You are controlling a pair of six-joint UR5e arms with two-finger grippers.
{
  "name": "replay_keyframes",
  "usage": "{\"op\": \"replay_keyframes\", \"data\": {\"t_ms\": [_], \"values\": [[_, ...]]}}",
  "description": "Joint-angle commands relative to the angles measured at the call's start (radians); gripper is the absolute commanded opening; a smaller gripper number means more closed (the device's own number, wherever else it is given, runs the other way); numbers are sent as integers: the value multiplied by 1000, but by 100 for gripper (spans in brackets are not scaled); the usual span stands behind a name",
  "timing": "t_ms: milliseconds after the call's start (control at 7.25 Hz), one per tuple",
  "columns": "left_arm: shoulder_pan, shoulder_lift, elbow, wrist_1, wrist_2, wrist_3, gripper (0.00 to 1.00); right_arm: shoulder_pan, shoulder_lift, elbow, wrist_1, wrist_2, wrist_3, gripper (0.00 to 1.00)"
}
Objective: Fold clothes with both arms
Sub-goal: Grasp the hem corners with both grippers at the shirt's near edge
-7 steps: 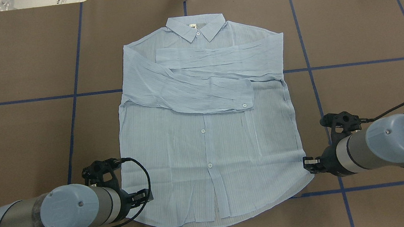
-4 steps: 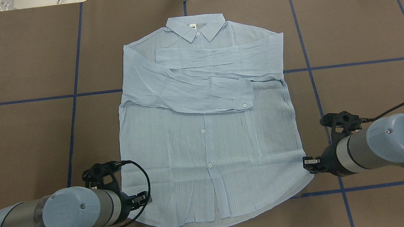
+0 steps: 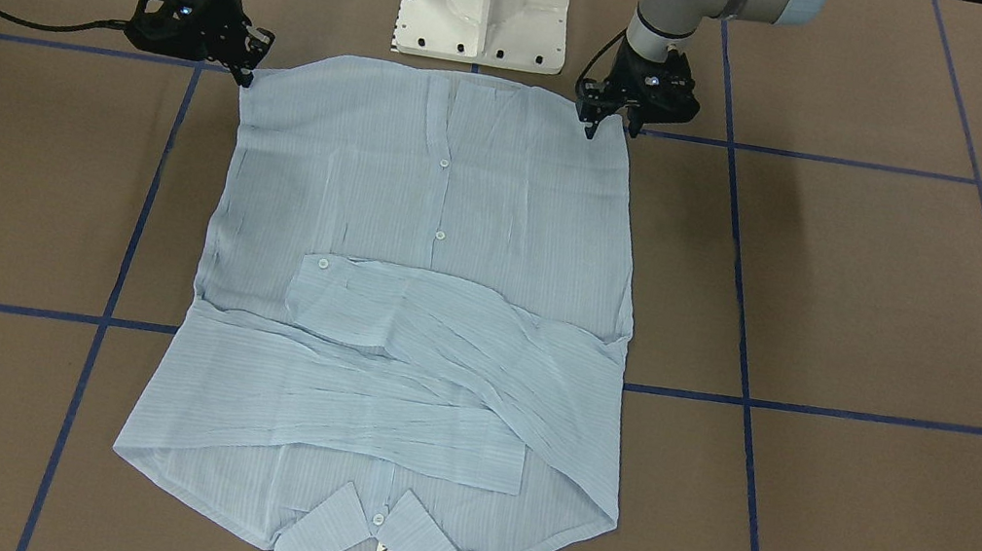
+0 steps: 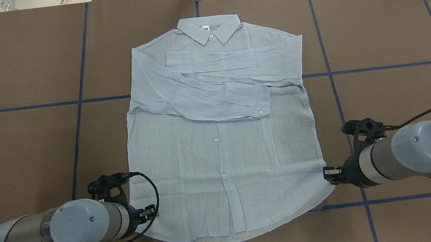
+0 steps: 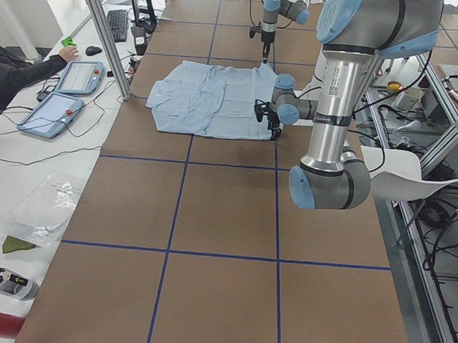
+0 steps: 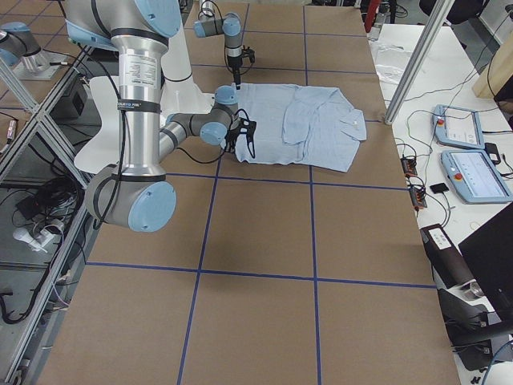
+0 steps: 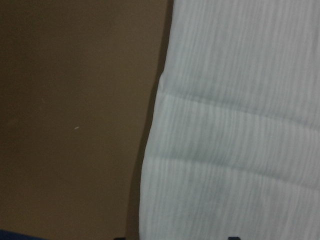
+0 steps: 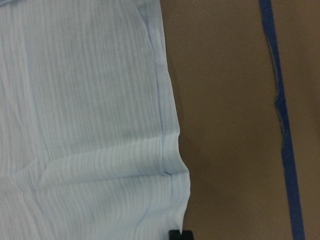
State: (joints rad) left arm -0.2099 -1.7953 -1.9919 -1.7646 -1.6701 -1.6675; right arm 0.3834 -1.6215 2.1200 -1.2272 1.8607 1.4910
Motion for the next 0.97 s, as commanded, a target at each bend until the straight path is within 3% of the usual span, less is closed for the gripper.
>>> {"op": "replay_keyframes", "data": {"t_ms": [0,552,689,827], "values": [[0,1,2,1,1,-1,57,0,0,0,0,0,0,0],[0,14,2,2,1,0,48,5,-1,-2,0,0,0,0],[0,14,2,2,1,0,42,6,-3,-2,0,0,-3,0],[0,14,2,2,1,0,30,9,-8,0,0,0,-5,0]]}}
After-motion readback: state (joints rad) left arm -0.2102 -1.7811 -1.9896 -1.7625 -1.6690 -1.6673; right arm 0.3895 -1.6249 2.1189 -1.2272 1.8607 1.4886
